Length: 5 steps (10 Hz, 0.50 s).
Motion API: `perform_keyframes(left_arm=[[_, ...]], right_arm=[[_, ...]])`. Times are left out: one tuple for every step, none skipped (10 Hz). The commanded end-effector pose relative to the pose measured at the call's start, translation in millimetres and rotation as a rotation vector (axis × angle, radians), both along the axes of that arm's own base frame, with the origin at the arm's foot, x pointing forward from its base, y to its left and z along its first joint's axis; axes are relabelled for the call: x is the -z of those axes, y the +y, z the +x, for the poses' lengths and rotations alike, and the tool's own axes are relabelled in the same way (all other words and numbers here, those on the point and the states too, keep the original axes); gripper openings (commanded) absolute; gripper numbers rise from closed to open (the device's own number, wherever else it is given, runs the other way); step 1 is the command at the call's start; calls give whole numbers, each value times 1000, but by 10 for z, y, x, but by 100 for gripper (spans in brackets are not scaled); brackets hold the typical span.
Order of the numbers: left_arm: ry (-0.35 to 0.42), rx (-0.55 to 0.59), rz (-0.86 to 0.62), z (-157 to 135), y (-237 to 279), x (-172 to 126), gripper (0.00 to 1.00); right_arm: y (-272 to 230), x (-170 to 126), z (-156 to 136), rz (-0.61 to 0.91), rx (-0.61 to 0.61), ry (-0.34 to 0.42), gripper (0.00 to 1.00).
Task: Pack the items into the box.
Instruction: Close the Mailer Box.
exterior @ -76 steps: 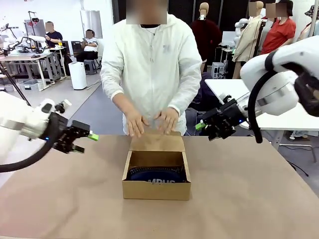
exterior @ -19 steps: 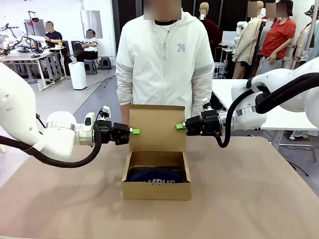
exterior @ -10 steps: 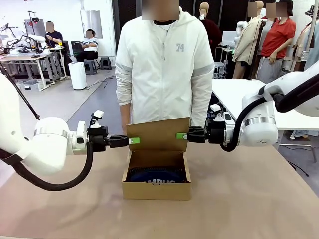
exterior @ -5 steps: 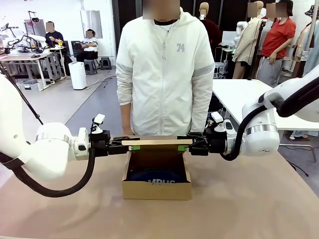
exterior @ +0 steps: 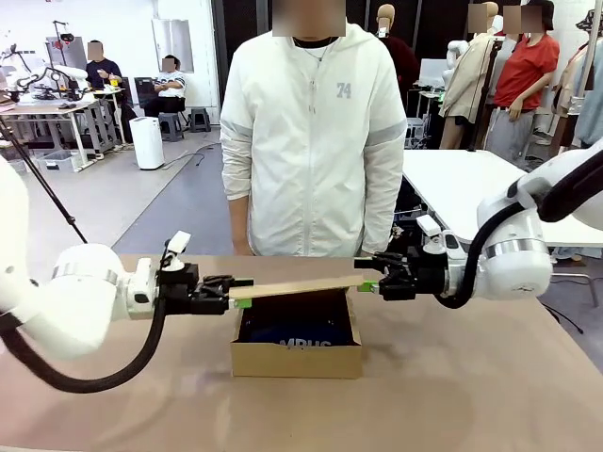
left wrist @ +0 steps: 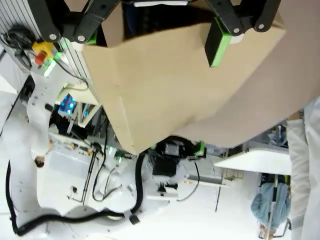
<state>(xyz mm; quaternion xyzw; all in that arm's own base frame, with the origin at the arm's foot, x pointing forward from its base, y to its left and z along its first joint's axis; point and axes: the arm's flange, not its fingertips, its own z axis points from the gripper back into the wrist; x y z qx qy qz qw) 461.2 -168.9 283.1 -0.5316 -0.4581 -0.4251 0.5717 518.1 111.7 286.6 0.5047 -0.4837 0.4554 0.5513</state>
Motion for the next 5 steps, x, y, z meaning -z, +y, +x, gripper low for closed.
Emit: perform_keyframes(left_arm=[[-62,22,76,-278,294,-41,100],[-102,-3,51,-387,480,-49,100],[-116,-70,30,-443,614,-55,100],[-133,-112,-10,-466,689,-69,100],[-142,-171,-56,-451,725,-98,100]], right_arm=[[-233,-29,-180,-12,56,-10,100],[-359,-24,-213,1,97,4,100],[-407,-37,-228,34,118,3,100],[-393,-50,-222,73,145,23,100],[-274,-85,-194,81,166,39,100]])
